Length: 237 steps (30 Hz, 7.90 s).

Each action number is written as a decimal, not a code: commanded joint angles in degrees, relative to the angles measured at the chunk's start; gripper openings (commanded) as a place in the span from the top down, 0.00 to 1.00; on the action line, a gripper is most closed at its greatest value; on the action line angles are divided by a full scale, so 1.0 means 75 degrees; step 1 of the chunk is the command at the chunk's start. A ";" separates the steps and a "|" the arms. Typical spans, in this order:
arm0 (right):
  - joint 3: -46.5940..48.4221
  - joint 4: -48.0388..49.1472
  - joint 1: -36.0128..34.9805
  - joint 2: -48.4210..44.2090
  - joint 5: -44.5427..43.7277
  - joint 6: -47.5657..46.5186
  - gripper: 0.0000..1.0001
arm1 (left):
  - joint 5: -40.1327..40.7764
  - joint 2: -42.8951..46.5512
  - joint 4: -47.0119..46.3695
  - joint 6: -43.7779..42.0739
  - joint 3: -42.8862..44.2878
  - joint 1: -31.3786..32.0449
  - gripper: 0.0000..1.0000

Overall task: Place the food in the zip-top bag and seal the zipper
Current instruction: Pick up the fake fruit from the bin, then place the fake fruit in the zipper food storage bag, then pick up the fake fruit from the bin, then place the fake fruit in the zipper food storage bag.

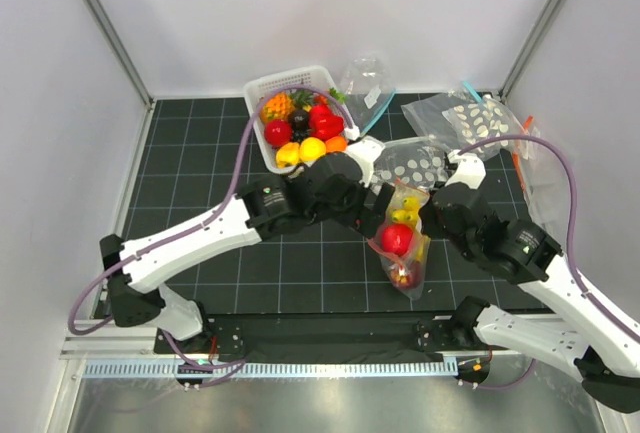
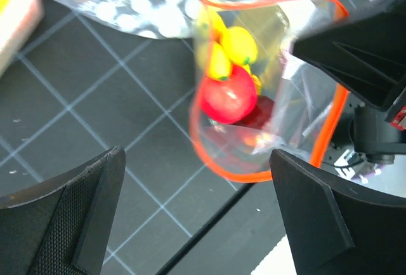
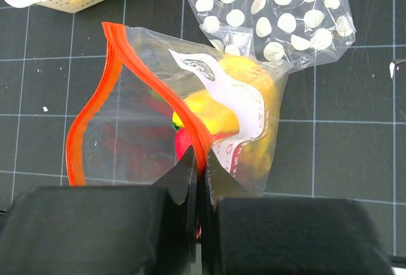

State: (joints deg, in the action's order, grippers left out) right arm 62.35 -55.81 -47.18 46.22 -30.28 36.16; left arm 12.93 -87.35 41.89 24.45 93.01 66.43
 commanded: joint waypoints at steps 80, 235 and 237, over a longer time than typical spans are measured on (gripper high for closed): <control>-0.0274 0.0750 -0.0003 0.0084 0.0288 -0.0158 0.99 | -0.3011 -0.0379 -0.1961 0.0125 0.0350 -0.4335 0.69; 0.0102 0.0797 -0.0003 0.0389 0.0452 -0.0486 0.99 | -0.1606 0.0770 -0.2081 -0.1714 -0.0283 -0.2157 0.50; 0.0101 0.0797 -0.0003 0.0283 0.0428 -0.0462 0.99 | -0.1607 0.1578 -0.2559 -0.0916 -0.0976 -0.1442 0.52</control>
State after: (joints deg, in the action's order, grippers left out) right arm 61.52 -51.51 -47.18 50.22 -26.24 31.92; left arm 2.48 -81.38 26.85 8.71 90.52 51.31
